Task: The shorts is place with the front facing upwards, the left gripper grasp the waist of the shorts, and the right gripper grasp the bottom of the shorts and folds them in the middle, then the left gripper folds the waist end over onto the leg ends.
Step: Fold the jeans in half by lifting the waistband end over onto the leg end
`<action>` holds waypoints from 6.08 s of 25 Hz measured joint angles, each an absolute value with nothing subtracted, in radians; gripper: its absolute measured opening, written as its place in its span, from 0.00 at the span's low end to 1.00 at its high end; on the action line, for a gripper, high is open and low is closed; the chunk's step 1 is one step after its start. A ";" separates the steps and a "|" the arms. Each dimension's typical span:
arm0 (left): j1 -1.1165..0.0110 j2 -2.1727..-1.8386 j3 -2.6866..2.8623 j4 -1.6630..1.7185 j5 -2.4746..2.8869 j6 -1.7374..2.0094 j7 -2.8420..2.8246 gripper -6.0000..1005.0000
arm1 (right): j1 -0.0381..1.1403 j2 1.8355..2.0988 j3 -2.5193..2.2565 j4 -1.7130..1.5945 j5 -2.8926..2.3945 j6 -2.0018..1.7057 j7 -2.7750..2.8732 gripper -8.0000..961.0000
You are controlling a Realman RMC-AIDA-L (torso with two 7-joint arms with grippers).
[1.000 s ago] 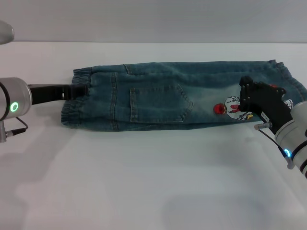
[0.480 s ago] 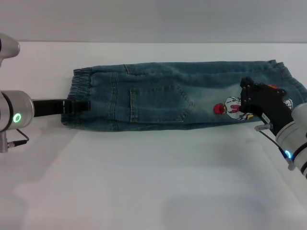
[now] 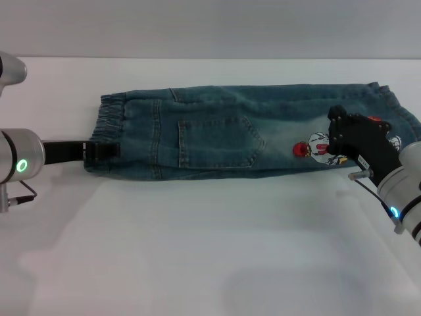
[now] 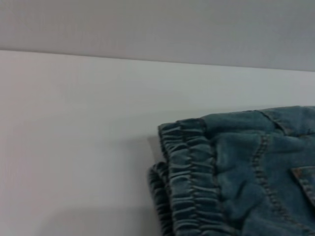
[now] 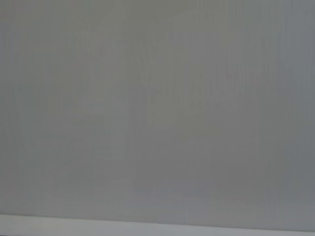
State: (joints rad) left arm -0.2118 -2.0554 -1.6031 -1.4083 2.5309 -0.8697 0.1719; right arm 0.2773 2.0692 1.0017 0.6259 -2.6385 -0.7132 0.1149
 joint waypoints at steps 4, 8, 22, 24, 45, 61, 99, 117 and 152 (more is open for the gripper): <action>-0.217 -2.055 -1.605 -1.393 2.536 -0.862 0.172 0.84 | 0.276 2.069 1.002 0.626 -2.639 -0.713 0.115 0.01; -0.245 -2.056 -1.612 -1.336 2.541 -0.849 0.173 0.84 | 0.276 2.069 1.002 0.626 -2.639 -0.713 0.115 0.01; -0.265 -2.057 -1.614 -1.305 2.539 -0.848 0.182 0.84 | 0.276 2.069 1.002 0.626 -2.639 -0.713 0.115 0.01; -0.266 -2.057 -1.614 -1.303 2.537 -0.848 0.183 0.84 | 0.276 2.069 1.002 0.626 -2.639 -0.713 0.115 0.01; -0.270 -2.058 -1.632 -1.254 2.478 -0.856 0.179 0.67 | 0.239 2.068 1.016 0.676 -2.684 -0.713 0.114 0.01; -0.254 -2.057 -1.637 -1.309 2.428 -0.855 0.183 0.34 | 0.238 2.068 1.020 0.678 -2.686 -0.713 0.113 0.01; -0.151 -2.060 -1.567 -1.759 2.221 -0.858 0.261 0.09 | 0.409 2.083 0.904 0.568 -2.680 -0.619 0.219 0.01; -0.178 -2.060 -1.547 -1.824 2.213 -0.857 0.261 0.09 | 0.587 2.086 0.689 0.585 -2.680 -0.532 0.358 0.01; -0.225 -2.060 -1.548 -1.860 2.185 -0.849 0.277 0.09 | 0.575 2.084 0.751 0.492 -2.683 -0.612 0.482 0.01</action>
State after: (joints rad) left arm -0.2248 -2.0601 -1.5477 -1.8602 2.1850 -0.8489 0.2772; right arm 0.5748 2.0842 0.7508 0.4916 -2.6830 -0.6119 0.4821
